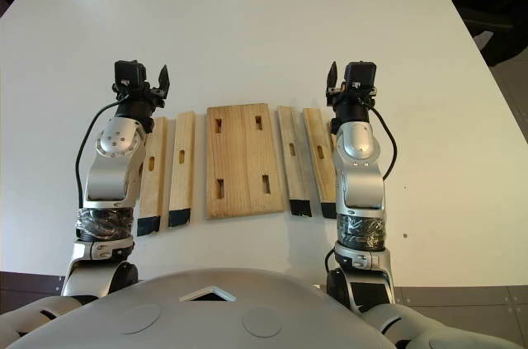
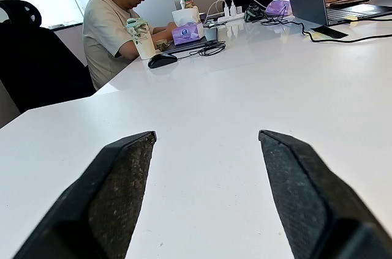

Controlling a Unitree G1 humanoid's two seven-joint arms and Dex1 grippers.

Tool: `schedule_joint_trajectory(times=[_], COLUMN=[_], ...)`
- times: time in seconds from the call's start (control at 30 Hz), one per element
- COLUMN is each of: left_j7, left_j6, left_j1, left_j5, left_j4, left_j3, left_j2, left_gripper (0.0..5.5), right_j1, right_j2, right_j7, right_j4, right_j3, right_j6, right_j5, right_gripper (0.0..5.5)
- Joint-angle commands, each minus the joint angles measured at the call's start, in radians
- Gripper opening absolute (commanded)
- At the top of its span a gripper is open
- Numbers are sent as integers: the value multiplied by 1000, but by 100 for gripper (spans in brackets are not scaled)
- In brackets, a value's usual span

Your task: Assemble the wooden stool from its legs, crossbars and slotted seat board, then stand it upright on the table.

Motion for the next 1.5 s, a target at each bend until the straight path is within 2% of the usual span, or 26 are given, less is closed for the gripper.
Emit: schedule_joint_trajectory(times=[0.03,0.53,1.27,1.33,1.5], left_j7=[-26,-70,-155,-194,-413], left_j6=[39,232,341,393,622], left_j1=[1,-35,-36,-17,26], left_j5=[-16,-41,-48,-66,-128], left_j4=[-31,-81,-149,-184,-268], left_j3=[9,18,-10,1,69], left_j2=[23,58,127,162,451], left_gripper=[313,313,313,313,313], right_j1=[-2,33,81,88,132], right_j2=[-2,16,41,42,51], right_j7=[-18,-74,-121,-124,-149], right_j4=[4,4,-18,-23,-67], right_j3=[1,10,14,14,-4], right_j6=[7,-3,-3,-2,2], right_j5=[-13,-46,-61,-62,-69], right_gripper=[266,266,266,266,266])
